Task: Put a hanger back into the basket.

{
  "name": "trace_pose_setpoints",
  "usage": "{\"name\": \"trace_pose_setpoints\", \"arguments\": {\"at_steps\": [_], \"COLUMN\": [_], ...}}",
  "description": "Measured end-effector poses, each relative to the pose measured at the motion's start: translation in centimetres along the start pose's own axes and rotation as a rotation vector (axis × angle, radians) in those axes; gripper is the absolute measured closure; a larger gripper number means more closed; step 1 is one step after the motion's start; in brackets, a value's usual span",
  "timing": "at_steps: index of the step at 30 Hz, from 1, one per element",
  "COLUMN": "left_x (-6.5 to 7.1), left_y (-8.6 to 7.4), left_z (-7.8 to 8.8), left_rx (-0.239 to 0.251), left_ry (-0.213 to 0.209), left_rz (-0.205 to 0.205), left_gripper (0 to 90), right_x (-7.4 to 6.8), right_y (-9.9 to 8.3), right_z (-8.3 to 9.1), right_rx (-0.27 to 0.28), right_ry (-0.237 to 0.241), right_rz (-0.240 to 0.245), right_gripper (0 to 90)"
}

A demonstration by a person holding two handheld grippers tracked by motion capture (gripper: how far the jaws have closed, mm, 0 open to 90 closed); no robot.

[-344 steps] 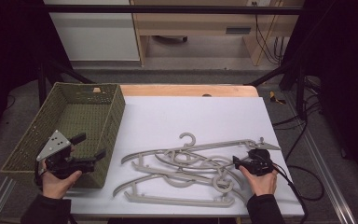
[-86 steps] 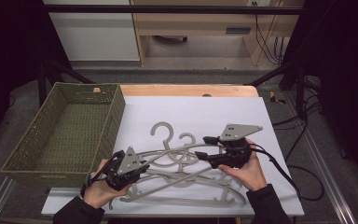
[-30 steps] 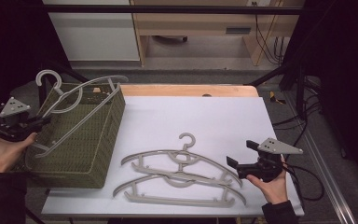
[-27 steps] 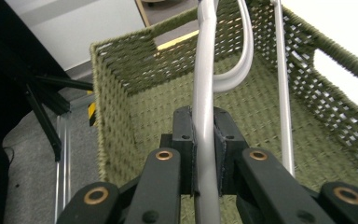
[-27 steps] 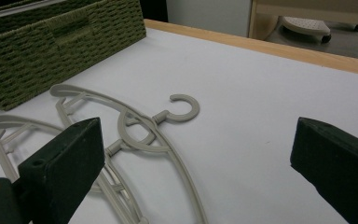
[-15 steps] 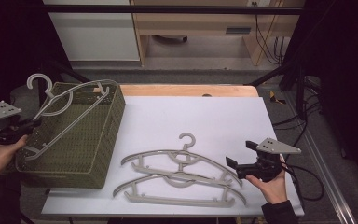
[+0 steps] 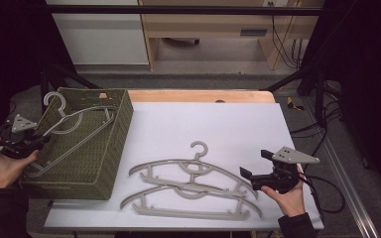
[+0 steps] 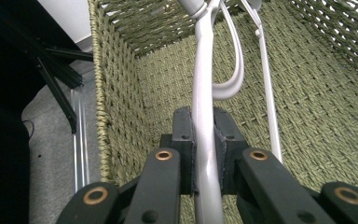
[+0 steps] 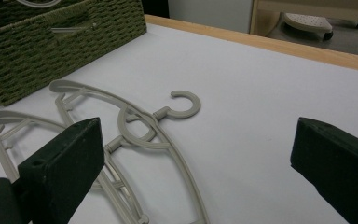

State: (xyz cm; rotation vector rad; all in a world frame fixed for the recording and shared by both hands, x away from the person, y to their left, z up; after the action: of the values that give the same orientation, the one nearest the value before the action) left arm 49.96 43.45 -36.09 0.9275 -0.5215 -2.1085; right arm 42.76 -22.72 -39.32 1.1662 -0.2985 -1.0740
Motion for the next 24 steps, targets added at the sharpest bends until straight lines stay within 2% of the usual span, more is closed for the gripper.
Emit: {"name": "trace_pose_setpoints", "arguments": {"at_steps": [4,6,8,9,11,12,13,14,15,17,22,24], "left_x": [-0.4,-0.6,-0.6,-0.4,0.0,0.2,0.2,0.2,-0.1,-0.1,0.0,-0.1], "left_y": [0.7,1.2,1.5,1.5,1.4,1.3,1.3,1.0,0.3,0.0,-0.3,-0.3], "left_z": [0.3,0.2,-0.2,-1.0,-1.8,-2.2,-2.2,-2.4,-2.6,-2.7,-3.0,-3.1], "left_rx": [0.023,0.017,0.005,-0.008,-0.024,-0.049,-0.049,-0.058,-0.061,-0.071,-0.101,-0.138], "left_ry": [0.010,0.022,0.024,0.018,0.006,0.006,0.006,0.015,-0.021,-0.025,-0.007,-0.009], "left_rz": [-0.007,-0.018,-0.028,-0.034,-0.034,-0.033,-0.033,-0.027,0.019,0.034,0.052,0.044], "left_gripper": [81.3,81.3,81.3,81.2,81.2,81.2,81.1,81.1,81.0,80.8,79.8,78.5], "right_x": [0.0,0.0,0.0,0.0,0.0,0.0,0.0,0.0,0.0,0.0,-0.2,-0.2], "right_y": [0.0,0.0,-0.1,-0.1,-0.1,-0.1,-0.1,-0.1,-0.1,-0.1,-0.2,-0.2], "right_z": [0.0,0.0,-0.2,-0.2,-0.2,-0.2,-0.2,-0.2,-0.1,-0.2,-0.3,-0.4], "right_rx": [0.000,-0.003,-0.005,-0.008,-0.009,-0.008,-0.008,-0.009,-0.009,-0.008,-0.008,-0.010], "right_ry": [0.000,-0.003,-0.002,-0.001,0.000,0.000,0.000,0.000,0.001,0.001,-0.001,-0.001], "right_rz": [0.002,0.002,0.002,0.010,0.012,0.011,0.011,0.012,0.012,0.012,0.007,0.006], "right_gripper": [3.2,3.2,3.2,3.2,3.2,3.2,3.2,3.3,3.3,3.4,3.5,3.6]}}
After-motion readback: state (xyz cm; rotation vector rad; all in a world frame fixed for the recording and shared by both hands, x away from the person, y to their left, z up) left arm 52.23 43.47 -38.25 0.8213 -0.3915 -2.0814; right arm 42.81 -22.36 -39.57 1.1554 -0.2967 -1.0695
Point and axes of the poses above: each handheld gripper's, and its own axes: z roughly backward along the jaws, y roughly out of its top, x roughly to its right, the point moved 2 cm from there along -z, roughly forward along the jaws, and after that the axes turned 14 degrees about -z, right-handed, at the moved point
